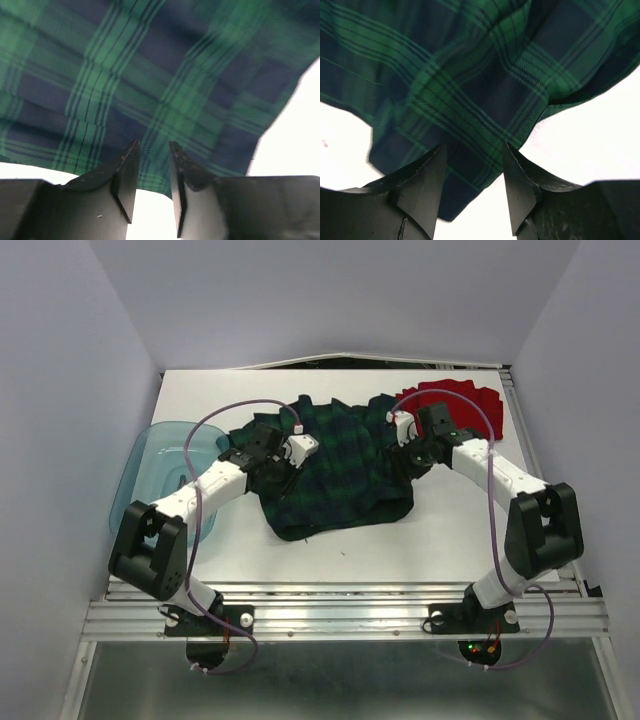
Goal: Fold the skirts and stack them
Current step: Flatten the skirt out, then fold the skirt
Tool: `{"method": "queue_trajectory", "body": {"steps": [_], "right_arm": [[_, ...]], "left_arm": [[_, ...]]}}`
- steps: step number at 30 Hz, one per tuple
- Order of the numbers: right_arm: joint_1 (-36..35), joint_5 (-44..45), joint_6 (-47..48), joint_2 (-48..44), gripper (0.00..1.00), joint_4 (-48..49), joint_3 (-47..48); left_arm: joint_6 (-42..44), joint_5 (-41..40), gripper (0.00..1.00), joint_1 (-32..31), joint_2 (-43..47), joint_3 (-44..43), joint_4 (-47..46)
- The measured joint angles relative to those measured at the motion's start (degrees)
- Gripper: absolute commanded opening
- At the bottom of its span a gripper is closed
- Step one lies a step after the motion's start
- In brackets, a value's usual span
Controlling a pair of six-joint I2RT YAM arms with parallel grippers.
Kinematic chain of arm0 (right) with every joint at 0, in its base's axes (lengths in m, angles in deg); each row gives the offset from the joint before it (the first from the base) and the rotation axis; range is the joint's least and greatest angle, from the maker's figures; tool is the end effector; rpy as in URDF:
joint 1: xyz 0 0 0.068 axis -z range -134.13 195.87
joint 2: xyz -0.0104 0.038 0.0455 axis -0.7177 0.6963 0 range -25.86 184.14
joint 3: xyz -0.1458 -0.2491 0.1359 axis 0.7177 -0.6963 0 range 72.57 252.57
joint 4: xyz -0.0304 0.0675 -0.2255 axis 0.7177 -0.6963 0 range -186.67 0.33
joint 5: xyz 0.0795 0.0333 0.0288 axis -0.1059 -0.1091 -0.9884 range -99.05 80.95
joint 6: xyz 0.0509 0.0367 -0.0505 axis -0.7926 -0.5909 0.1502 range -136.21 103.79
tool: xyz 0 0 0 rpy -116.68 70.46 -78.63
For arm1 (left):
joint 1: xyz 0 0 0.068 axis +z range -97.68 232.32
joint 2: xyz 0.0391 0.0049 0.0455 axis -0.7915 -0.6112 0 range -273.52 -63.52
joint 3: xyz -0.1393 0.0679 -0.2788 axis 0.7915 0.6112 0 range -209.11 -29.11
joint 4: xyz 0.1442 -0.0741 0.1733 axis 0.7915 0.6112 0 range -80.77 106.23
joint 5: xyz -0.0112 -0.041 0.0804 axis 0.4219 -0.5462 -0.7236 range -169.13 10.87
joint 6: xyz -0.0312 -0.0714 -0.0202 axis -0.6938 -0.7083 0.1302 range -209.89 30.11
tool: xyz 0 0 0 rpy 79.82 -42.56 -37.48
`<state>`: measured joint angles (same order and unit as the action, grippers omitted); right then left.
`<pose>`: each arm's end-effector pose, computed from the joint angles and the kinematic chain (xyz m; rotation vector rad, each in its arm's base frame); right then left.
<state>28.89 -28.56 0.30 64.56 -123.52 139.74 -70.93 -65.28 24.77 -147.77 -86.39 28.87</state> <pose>0.3023 0.1166 0.2765 -0.8539 2.3915 0.4390 0.2659 -0.1574 0.2747 1.0457 2.1417 -0.3592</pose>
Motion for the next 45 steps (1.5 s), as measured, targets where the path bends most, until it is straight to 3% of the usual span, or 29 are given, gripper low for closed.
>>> {"method": "queue_trajectory", "body": {"steps": [8, 16, 21, 26, 31, 35, 38, 42, 45], "right_arm": [[0.0, 7.7, 1.5, 6.8, 0.50, 1.8, -7.4], [-0.3, 13.3, 6.1, 0.5, 0.52, 3.9, -15.4], [-0.4, 17.7, 8.7, -3.4, 0.53, 2.0, -18.6], [-0.4, 20.0, 9.2, -4.1, 0.59, -0.4, -18.0], [-0.4, 17.9, 7.6, -7.3, 0.59, -3.7, -11.8], [0.0, 16.8, 4.9, -7.9, 0.58, -1.6, -2.3], [0.9, 16.5, 1.7, -5.1, 0.54, 2.4, 4.0], [1.6, 17.1, -1.5, 2.6, 0.54, 7.9, 9.7], [1.6, 19.1, -3.5, 9.9, 0.55, 11.0, 12.6]], "left_arm": [[1.7, -4.3, 0.35, 0.7, -6.6, 2.0, 1.4], [7.5, -3.4, 0.33, -0.3, -4.9, 7.2, 4.4], [12.3, -1.9, 0.33, -7.4, -1.0, 9.7, 9.7], [16.1, 2.4, 0.39, -15.7, 0.5, 8.2, 16.5], [18.1, 7.0, 0.40, -16.6, 2.6, 2.7, 20.5], [16.6, 8.9, 0.40, -14.1, 7.2, -1.7, 19.6], [13.5, 8.9, 0.42, -7.4, 7.3, -4.6, 15.9], [9.5, 5.6, 0.45, 1.8, 2.9, -6.5, 10.5], [7.5, 3.3, 0.47, 3.6, -1.8, -7.0, 7.8]]}}
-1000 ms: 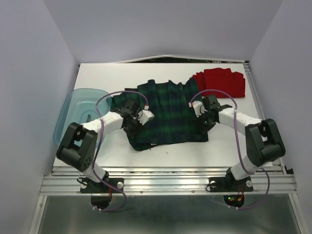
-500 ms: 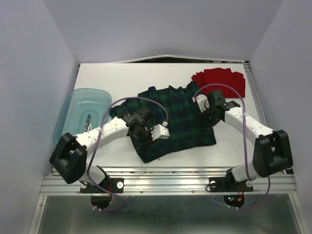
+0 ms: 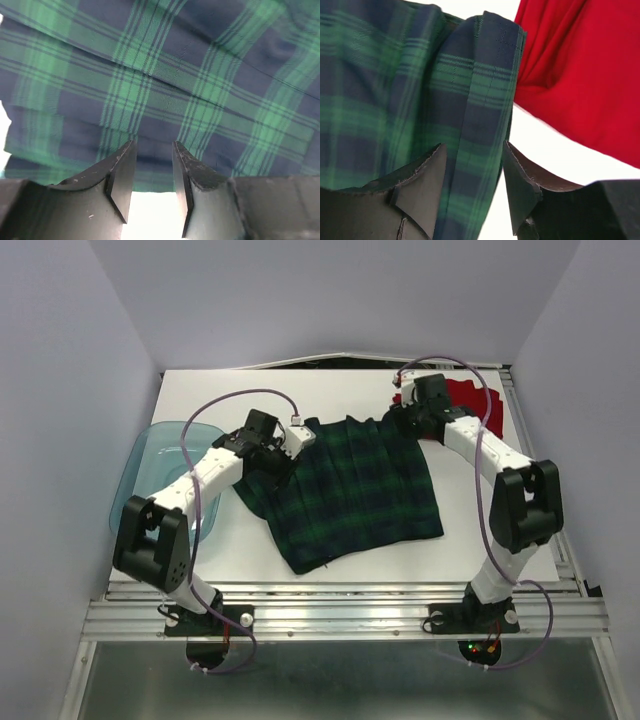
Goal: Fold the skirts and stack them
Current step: Fold the skirt
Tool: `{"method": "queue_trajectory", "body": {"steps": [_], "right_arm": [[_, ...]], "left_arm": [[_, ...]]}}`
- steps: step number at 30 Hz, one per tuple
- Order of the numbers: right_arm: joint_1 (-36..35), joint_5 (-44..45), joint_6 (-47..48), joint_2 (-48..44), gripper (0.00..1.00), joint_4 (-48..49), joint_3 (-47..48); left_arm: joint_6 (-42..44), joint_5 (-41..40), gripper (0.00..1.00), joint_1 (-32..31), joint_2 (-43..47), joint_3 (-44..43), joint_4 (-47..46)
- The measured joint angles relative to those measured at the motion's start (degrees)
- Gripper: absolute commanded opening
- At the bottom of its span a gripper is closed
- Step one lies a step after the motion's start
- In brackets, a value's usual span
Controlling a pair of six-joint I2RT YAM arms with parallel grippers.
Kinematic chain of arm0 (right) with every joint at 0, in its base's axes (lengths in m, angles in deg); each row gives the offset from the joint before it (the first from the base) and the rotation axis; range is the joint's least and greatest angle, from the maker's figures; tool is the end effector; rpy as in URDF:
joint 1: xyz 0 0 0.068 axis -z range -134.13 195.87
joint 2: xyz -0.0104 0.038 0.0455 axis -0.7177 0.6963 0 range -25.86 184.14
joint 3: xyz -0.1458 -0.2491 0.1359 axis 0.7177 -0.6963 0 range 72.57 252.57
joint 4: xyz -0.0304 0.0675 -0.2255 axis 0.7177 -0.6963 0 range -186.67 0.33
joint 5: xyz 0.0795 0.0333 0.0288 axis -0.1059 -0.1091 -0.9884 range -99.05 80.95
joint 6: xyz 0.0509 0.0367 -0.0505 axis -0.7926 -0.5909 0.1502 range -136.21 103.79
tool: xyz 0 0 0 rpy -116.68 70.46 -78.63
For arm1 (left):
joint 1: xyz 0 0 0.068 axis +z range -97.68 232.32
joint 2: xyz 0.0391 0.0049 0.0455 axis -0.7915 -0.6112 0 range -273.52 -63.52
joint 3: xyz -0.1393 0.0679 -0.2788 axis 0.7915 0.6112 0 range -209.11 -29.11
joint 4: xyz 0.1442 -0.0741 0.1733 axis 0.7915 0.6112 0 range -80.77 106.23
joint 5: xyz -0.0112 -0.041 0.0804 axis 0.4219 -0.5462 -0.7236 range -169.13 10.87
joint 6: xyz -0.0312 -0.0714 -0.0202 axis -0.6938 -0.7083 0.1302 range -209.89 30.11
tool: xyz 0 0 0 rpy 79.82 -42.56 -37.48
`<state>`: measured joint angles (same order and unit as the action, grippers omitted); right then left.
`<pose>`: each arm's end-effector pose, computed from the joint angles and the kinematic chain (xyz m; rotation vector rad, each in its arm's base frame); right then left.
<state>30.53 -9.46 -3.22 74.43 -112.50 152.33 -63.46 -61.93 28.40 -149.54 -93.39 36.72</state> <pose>0.3917 0.1080 0.3009 -0.5729 2.2559 0.0289 0.2805 -0.1468 0.2925 1.1448 2.1179 -0.3438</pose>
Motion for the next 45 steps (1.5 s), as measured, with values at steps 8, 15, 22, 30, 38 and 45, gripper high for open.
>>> {"method": "queue_trajectory", "body": {"steps": [8, 15, 22, 30, 38, 45], "right_arm": [[0.0, 2.7, -3.6, 10.4, 0.59, 3.3, 5.0], [0.1, 9.7, -3.4, 16.0, 0.22, 6.3, 7.4], [1.0, 15.6, -2.6, 18.5, 0.01, 7.1, 8.2], [1.7, 18.5, -1.7, 17.6, 0.01, 7.7, 11.8], [2.3, 14.7, -1.9, 17.3, 0.85, 7.1, 14.3], [2.0, 2.1, -3.0, 10.3, 0.86, -2.4, 15.5]], "left_arm": [[-3.9, -2.6, 0.51, -0.4, -7.2, 0.0, -3.2], [-4.3, -6.6, 0.41, -0.4, -9.9, 2.1, -5.7], [-3.3, -9.2, 0.06, -0.2, -11.7, 6.1, -5.9], [-0.1, -10.0, 0.00, 0.7, -7.9, 10.7, -7.8], [1.9, -9.3, 0.41, 0.9, -4.2, 12.1, -2.6], [0.9, -2.7, 0.45, 1.1, 1.0, 5.8, 2.4]]}}
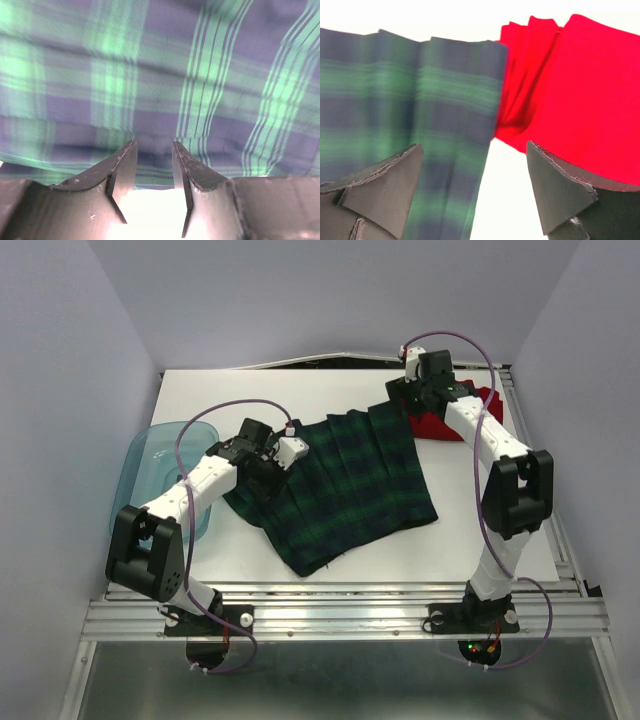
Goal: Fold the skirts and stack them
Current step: Fold the skirt
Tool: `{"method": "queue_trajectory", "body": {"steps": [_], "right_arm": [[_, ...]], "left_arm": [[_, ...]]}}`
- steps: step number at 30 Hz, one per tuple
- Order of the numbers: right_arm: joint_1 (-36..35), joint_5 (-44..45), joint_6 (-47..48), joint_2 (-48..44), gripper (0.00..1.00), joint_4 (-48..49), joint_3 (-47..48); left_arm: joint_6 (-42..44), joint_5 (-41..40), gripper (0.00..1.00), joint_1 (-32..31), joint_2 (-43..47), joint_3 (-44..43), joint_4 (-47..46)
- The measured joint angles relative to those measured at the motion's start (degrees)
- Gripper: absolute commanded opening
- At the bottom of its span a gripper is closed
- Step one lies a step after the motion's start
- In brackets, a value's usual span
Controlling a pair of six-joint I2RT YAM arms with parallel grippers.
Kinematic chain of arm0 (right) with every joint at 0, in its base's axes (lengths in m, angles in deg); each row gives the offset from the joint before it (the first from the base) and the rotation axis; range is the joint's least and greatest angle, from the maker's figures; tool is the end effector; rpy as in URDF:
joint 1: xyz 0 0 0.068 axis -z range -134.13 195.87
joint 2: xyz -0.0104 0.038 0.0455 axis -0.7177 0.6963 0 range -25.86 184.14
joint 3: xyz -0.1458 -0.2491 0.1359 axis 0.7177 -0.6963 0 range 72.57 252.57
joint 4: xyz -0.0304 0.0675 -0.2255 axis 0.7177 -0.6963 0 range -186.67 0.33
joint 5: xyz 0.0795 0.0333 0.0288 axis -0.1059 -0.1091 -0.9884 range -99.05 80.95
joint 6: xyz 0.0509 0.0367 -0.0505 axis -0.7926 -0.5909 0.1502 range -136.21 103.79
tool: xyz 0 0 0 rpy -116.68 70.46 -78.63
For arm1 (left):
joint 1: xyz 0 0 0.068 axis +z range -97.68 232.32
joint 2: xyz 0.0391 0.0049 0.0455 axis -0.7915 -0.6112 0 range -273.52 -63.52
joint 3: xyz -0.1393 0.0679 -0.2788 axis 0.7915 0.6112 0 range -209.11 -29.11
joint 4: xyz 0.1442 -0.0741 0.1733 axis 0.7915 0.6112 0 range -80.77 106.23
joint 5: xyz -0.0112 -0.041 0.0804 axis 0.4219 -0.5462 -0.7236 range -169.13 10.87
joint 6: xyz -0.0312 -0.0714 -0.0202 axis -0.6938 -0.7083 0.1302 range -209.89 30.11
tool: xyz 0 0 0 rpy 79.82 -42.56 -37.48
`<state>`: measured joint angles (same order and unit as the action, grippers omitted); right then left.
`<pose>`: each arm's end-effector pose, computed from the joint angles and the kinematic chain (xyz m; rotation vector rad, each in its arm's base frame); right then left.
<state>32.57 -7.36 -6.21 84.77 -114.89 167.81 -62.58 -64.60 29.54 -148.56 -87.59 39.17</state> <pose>0.4539 0.1052 0.3114 -0.4449 2.2351 -0.0035 0.2643 -0.1298 0.2617 1.1606 2.2540 -0.2925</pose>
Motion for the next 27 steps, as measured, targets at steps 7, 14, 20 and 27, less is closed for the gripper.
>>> {"method": "queue_trajectory", "body": {"steps": [7, 14, 20, 27], "right_arm": [[-2.0, -13.7, 0.0, -10.8, 0.77, -8.9, -2.3], [-7.6, -15.8, 2.1, -12.4, 0.75, -15.9, -16.0], [-6.8, -8.1, 4.6, -12.2, 0.74, -19.1, -23.6], [-4.2, -2.9, 7.3, -8.7, 0.73, -16.4, -26.6]], "left_arm": [[1.4, 0.2, 0.38, 0.0, -0.9, -2.5, 0.1], [4.9, -2.8, 0.35, -2.0, -6.1, 2.3, -0.5], [9.6, -5.3, 0.33, -15.4, -5.4, 7.5, 0.0], [11.2, -4.2, 0.33, -28.5, -6.1, 6.9, 0.5]]}}
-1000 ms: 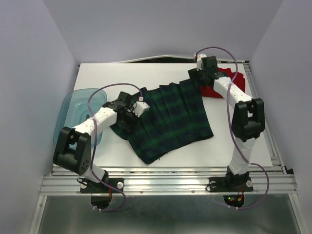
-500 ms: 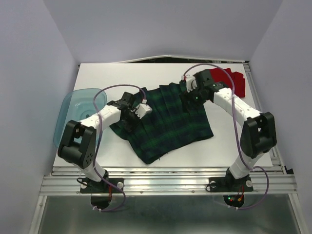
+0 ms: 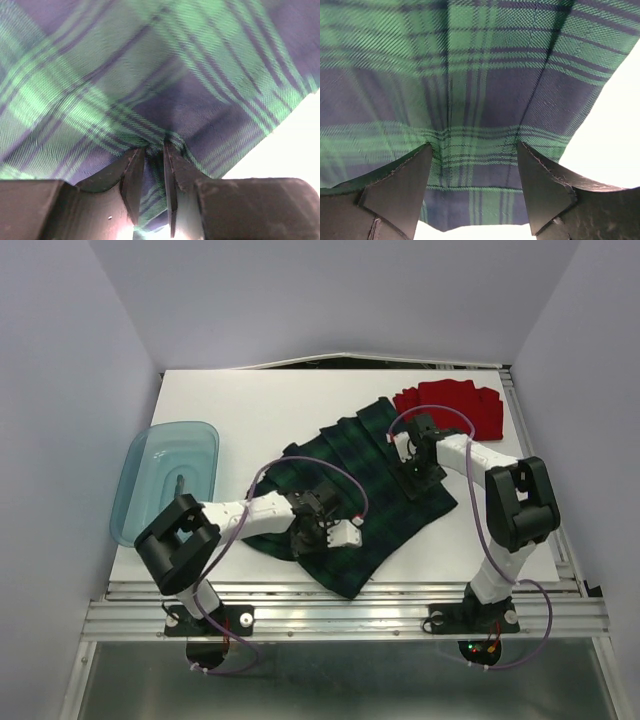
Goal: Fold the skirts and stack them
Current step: Fold the skirt
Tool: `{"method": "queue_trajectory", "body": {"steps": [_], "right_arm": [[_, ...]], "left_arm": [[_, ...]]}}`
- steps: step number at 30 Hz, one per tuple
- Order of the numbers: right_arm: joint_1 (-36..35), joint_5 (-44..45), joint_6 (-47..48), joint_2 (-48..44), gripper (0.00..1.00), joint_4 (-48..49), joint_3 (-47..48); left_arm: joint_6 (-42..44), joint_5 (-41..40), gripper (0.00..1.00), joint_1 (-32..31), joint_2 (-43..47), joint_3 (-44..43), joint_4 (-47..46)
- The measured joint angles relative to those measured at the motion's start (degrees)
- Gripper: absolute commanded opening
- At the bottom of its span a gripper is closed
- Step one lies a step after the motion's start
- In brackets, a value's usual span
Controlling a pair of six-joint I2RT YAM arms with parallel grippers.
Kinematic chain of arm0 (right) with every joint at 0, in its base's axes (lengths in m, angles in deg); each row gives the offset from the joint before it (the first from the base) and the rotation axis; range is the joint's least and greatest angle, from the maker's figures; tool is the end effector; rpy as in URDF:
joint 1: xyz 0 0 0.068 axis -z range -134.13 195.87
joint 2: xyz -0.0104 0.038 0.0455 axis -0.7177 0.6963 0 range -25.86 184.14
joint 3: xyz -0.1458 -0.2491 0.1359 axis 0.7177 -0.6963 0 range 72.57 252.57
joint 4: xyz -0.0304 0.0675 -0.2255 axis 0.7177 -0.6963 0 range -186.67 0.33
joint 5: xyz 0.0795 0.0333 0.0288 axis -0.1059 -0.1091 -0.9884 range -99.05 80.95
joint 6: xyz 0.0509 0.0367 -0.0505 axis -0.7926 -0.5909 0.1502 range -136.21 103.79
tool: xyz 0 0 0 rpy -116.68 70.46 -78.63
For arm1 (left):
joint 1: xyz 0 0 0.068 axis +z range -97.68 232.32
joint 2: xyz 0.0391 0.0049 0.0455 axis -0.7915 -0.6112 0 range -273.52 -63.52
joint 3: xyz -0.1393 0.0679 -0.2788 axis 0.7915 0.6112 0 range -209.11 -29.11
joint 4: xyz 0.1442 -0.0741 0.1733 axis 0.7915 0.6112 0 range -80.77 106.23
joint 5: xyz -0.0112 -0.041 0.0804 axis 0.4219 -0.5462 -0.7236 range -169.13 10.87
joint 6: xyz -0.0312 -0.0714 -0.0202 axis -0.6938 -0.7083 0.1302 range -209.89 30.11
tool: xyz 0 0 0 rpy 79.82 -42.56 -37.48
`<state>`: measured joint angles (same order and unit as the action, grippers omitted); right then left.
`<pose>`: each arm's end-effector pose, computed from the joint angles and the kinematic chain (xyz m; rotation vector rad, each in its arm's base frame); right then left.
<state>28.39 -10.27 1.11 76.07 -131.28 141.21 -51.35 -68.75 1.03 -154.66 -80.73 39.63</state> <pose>0.3219 0.1029 0.2096 -0.8643 2.7448 0.0311 0.1669 -0.2281 0.1980 2.0072 1.9492 -0.3074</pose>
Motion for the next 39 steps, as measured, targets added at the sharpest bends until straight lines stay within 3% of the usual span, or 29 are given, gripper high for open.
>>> {"method": "queue_trajectory", "body": {"steps": [7, 11, 16, 19, 22, 27, 30, 34, 39], "right_arm": [[0.6, 0.2, 2.4, 5.6, 0.58, 2.3, 4.3], [0.6, -0.6, 3.1, 9.9, 0.61, 5.1, 10.0], [0.1, -2.6, 4.1, 11.9, 0.76, 8.1, 12.9], [-0.5, -5.0, 4.3, 11.6, 0.75, 8.6, 13.0], [-0.7, -6.2, 4.1, 10.6, 0.68, 8.6, 13.1], [-0.9, -6.6, 2.0, 5.2, 0.61, 8.7, 15.8], [-0.9, -6.8, 0.4, 1.7, 0.49, 8.8, 16.2], [-0.9, -6.4, -1.4, -0.2, 0.35, 8.8, 15.4], [-0.8, -4.7, -2.1, -0.3, 0.27, 8.7, 10.0]], "left_arm": [[-0.5, 5.2, 0.33, -8.6, -10.8, -13.6, 2.9], [-2.0, 8.6, 0.35, -11.0, -15.3, -21.3, 2.6], [-4.9, 13.7, 0.39, -13.7, -15.6, -27.0, 2.2], [-6.1, 15.6, 0.39, -13.9, -13.6, -27.3, 2.7], [-7.3, 17.1, 0.38, -13.0, -9.1, -27.1, 3.5], [-9.2, 21.9, 0.34, -3.3, 1.2, -26.6, 3.3], [-10.6, 21.0, 0.33, 8.0, 4.9, -24.9, 1.4], [-11.3, 17.2, 0.31, 14.7, 3.0, -22.1, -0.1], [-11.5, 11.7, 0.30, 16.5, -3.7, -19.1, -2.1]]}}
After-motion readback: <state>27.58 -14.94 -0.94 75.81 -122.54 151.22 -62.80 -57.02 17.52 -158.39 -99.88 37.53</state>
